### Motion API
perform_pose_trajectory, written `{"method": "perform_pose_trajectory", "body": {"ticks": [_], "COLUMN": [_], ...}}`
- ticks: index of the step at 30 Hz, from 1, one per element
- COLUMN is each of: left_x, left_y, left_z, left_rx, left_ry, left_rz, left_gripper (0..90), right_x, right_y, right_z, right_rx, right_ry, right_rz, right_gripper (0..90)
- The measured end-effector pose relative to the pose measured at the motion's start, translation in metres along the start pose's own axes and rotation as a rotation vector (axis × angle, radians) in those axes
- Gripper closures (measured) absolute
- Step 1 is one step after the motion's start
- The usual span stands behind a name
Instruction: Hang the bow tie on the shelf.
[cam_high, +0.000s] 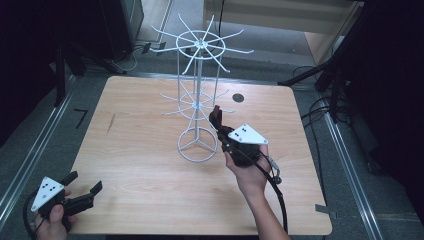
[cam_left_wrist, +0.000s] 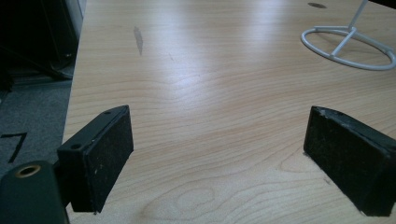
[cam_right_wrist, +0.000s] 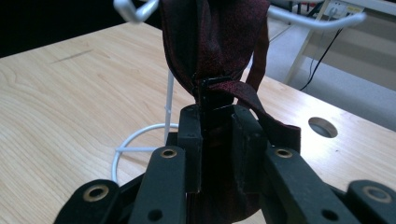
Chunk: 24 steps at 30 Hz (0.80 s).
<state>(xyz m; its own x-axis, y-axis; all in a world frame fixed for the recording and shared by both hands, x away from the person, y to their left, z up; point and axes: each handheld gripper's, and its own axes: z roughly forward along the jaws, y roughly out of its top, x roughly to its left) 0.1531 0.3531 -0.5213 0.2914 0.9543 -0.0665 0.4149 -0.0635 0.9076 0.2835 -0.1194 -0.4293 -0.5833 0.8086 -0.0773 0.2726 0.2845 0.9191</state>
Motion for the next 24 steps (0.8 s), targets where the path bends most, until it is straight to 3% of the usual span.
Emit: {"method": "perform_pose_trajectory", "body": {"ticks": [6, 24], "left_x": [0.0, 0.0], "left_y": [0.0, 0.0], "left_z": [0.0, 0.0], "left_rx": [-0.001, -0.001], "left_ry": [0.0, -0.002], "left_rz": [0.001, 0.003], "left_gripper": [9.0, 9.0], "right_x": [0.001, 0.003], "right_y": [-0.011, -0.022], "right_z": [0.011, 0.028], "right_rx": [0.042, 0.092], "right_ry": [0.002, 0.016], "right_rz": [-0.009, -0.002], "right_gripper": [76.9, 76.6]}}
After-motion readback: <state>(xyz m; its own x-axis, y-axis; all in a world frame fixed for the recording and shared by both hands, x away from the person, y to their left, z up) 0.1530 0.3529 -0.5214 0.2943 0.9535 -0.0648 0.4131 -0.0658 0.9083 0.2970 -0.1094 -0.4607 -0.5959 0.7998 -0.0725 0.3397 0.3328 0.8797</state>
